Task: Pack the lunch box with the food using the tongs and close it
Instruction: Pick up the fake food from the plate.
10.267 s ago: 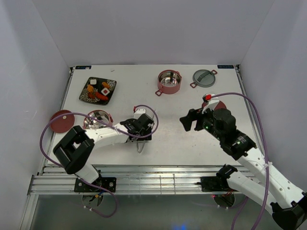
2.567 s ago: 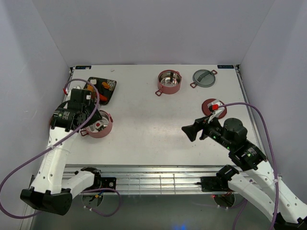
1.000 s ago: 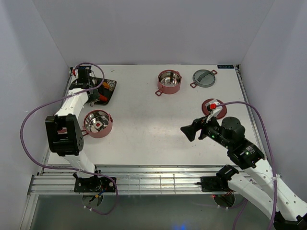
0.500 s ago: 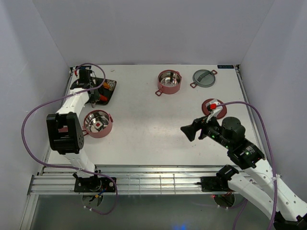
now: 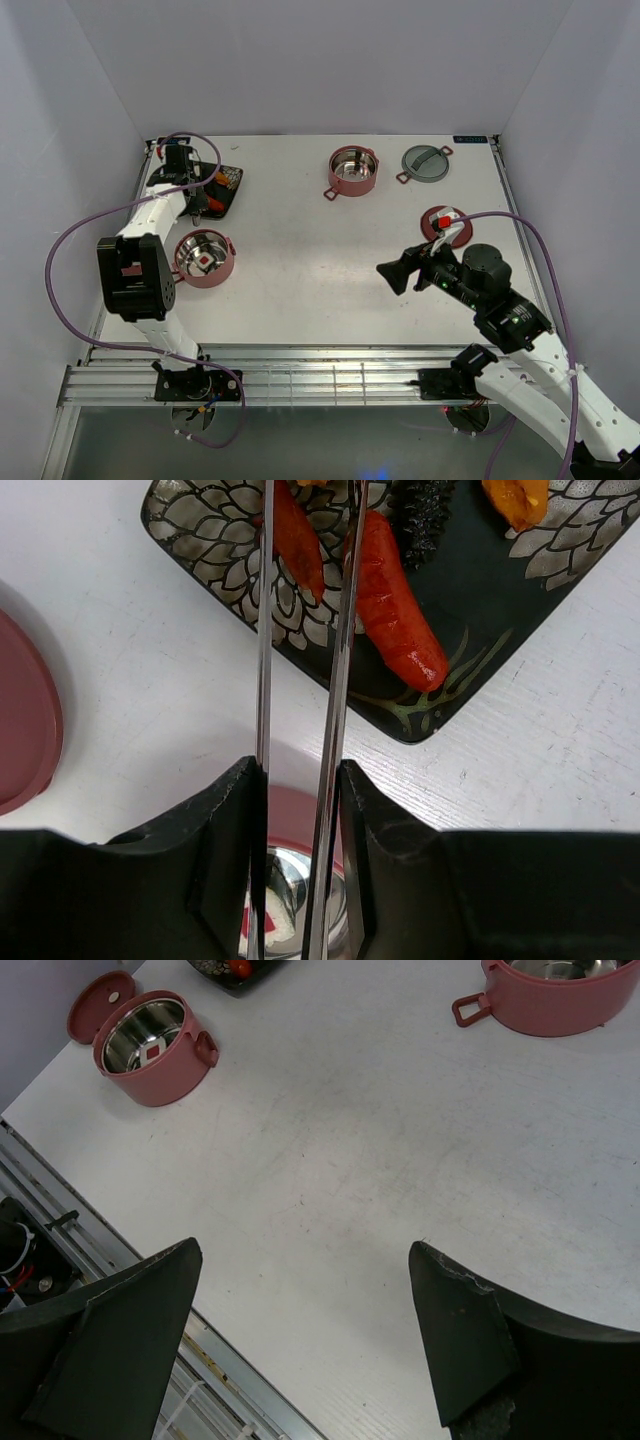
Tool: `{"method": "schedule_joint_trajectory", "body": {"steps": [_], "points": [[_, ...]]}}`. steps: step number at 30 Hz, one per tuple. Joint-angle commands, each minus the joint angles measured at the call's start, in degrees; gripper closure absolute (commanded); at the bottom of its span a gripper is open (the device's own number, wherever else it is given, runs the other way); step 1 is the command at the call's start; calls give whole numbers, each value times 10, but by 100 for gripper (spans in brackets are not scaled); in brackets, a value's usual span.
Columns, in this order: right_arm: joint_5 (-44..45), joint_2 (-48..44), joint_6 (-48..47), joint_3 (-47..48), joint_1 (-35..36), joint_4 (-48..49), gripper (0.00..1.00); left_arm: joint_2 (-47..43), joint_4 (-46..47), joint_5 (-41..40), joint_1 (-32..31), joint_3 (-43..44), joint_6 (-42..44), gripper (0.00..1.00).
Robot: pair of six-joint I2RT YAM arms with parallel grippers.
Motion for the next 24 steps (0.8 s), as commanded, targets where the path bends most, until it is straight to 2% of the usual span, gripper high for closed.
{"method": "schedule_joint_trajectory", "body": {"steps": [1,19,24], "points": [[8,-2,-5,0,3,29,10,-28,-2,1,2,18,3,61],[13,10,-5,1,4,29,10,-113,-57,4,2,43,-1,70],[14,11,-7,2,3,28,10,-141,-83,27,2,44,-9,72]]}}
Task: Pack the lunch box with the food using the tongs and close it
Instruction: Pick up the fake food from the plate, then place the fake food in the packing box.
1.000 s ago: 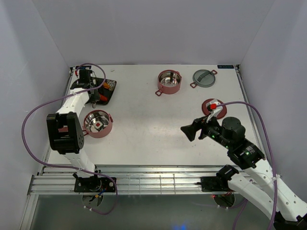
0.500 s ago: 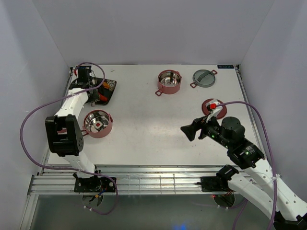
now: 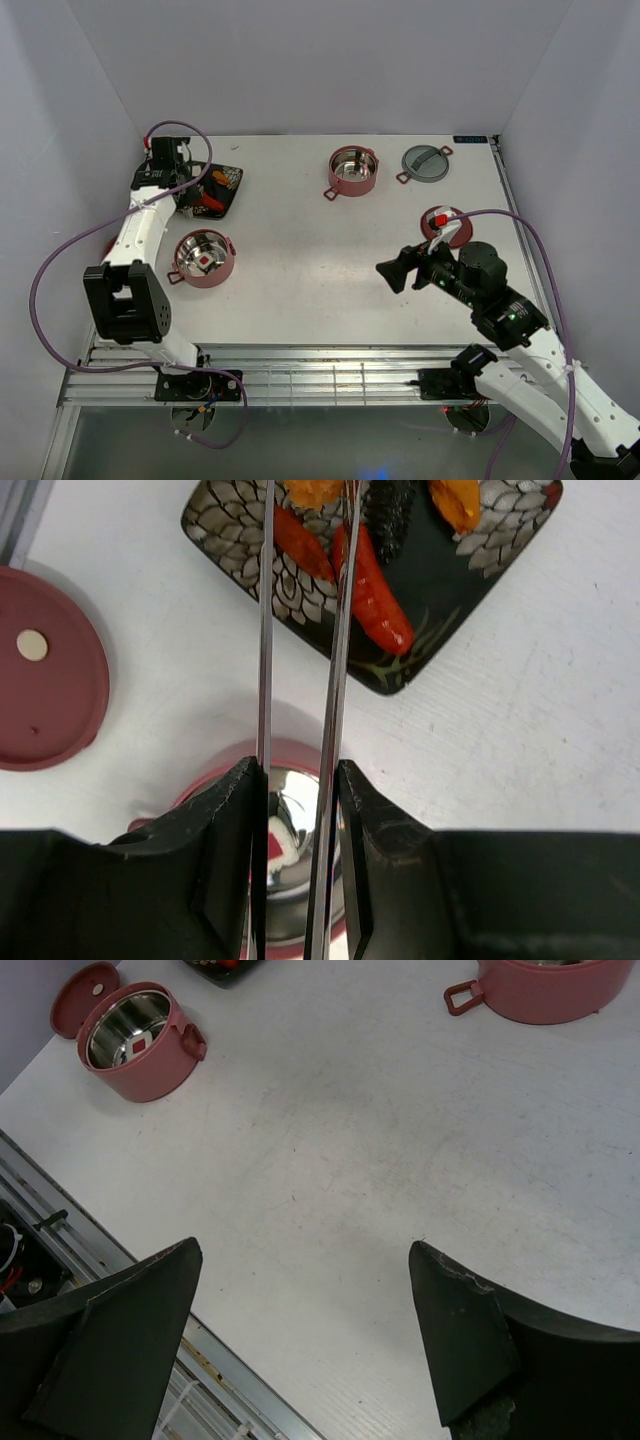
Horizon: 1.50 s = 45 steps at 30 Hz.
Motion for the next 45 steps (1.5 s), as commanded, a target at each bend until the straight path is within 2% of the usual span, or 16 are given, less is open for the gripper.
{"method": "schedule_joint_trajectory", "body": {"steps": [1,13,19,23,27,37,40,42,45], "points": [[4,-1,-6,2,3,29,10,-56,-25,22,2,22,-9,73],[-8,-4,-6,1,3,31,10,-229,-120,92,2,-36,-36,72],[-17,-2,-6,-3,3,35,10,-314,-168,114,1,-95,-62,72],[-25,5,-5,1,3,35,10,-378,-190,159,1,-124,-87,72],[-30,4,-4,-5,3,42,10,-405,-230,153,1,-133,-95,73],[-53,15,-3,-8,3,48,10,-444,-241,177,1,-203,-168,75],[-60,20,-3,-5,3,46,10,-465,-247,162,1,-211,-178,75],[-64,21,-3,-6,3,45,10,-480,-257,122,1,-218,-187,73],[-65,19,-3,-7,3,46,10,-485,-257,118,1,-246,-193,72]]}}
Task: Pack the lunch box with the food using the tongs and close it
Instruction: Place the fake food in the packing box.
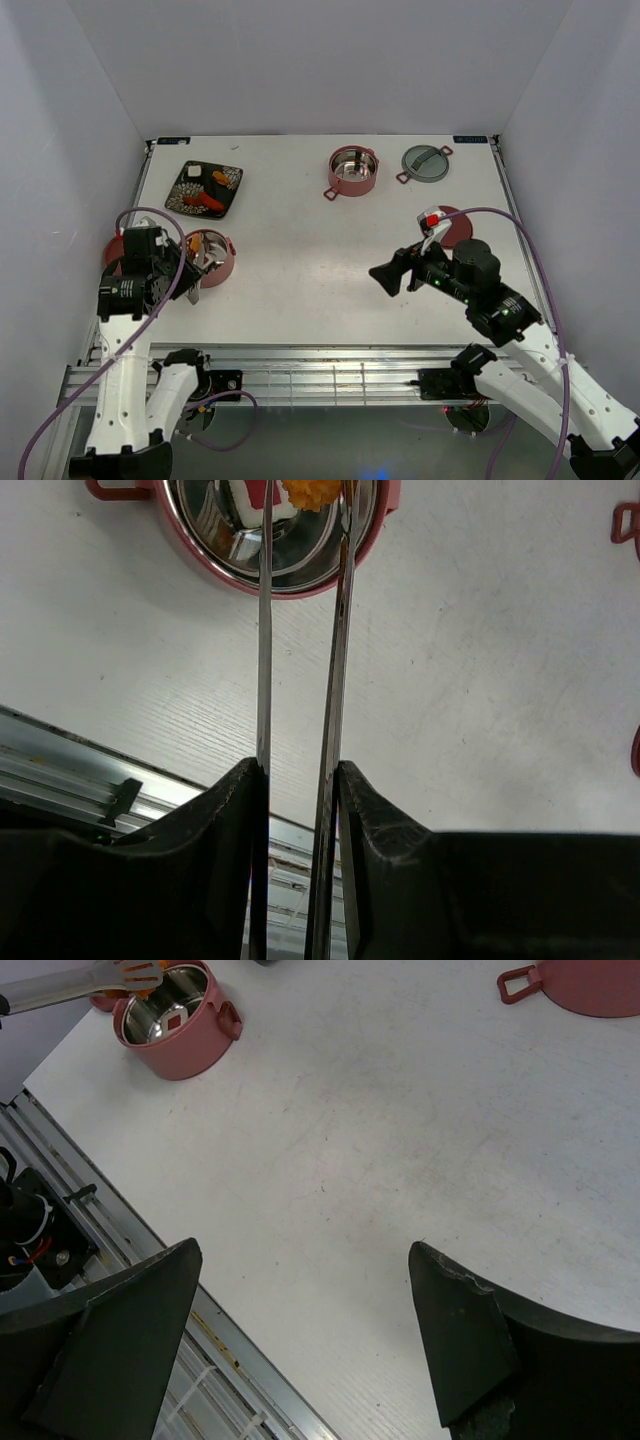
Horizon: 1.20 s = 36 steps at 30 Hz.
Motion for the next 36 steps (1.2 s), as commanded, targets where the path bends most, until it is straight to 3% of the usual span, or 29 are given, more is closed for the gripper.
{"method": "schedule_joint_trajectory", "body": {"steps": [1,8,17,26,36], "points": [[-13,-3,-3,0,4,24,10,-15,6,-28,1,-25,-22,72],[-8,-7,-3,0,3,22,10,-9,14,-68,1,-57,-26,68],[-4,-6,-3,1,4,19,10,-11,22,-68,1,-56,-27,41],[-3,-6,-4,1,3,18,10,-7,27,-38,1,14,-22,39],[-7,-4,-5,2,4,14,10,112,103,-28,1,135,25,39]]}}
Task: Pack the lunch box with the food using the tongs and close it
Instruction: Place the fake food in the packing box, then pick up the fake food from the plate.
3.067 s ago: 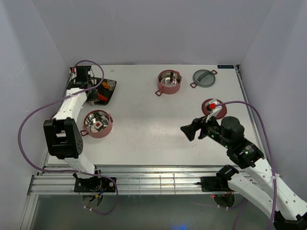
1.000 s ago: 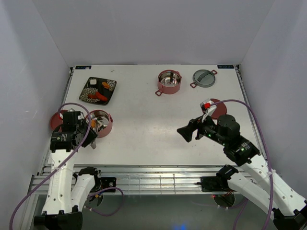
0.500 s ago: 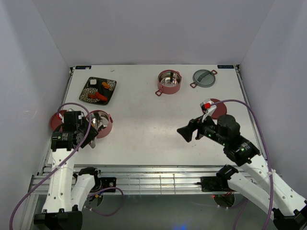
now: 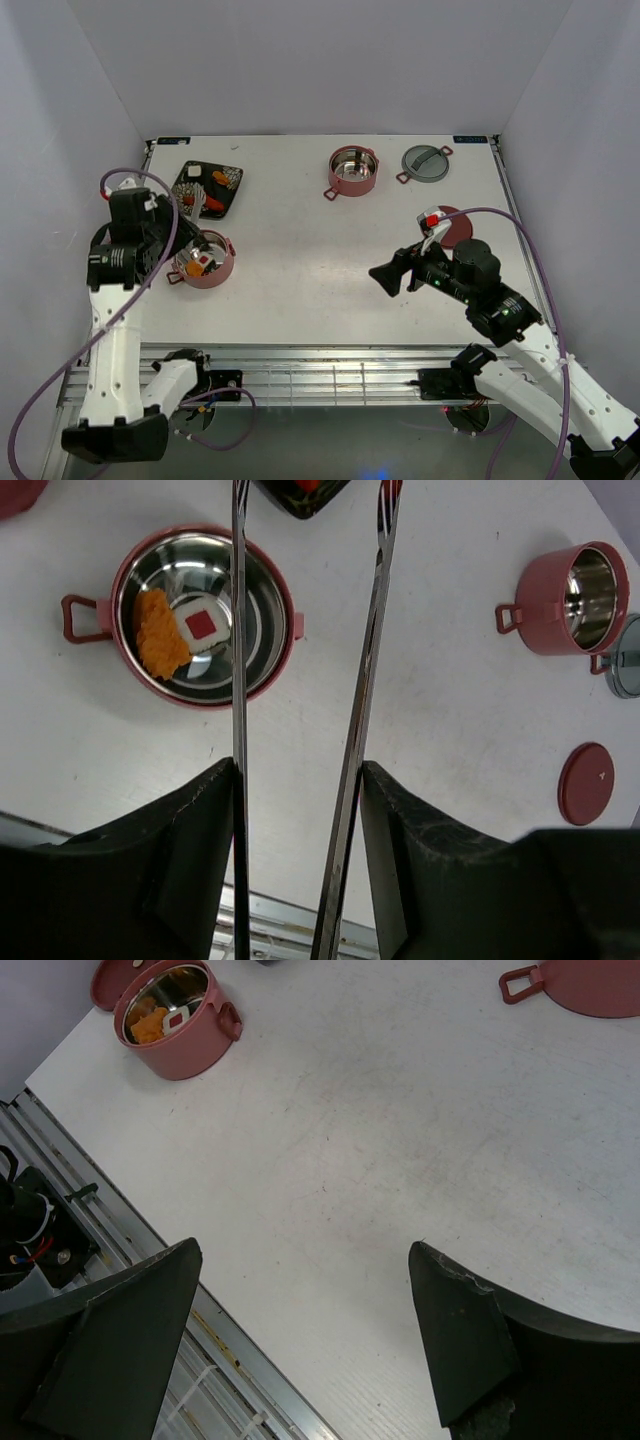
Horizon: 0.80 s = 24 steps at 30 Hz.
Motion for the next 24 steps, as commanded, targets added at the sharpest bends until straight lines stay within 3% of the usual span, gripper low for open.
{"method": "schedule_joint_trajectory", "body": {"steps": [1,5,15,24], "points": [[-5,-3,-5,2,4,14,10,88,54,-12,1,35,31,39],[-9,-9,-4,0,4,15,10,183,83,-71,2,61,39,40],[-23,-6,-2,-1,3,25,10,313,170,-104,2,71,33,41],[-20,-18,-1,-5,4,29,10,357,207,-105,2,67,34,41]]}}
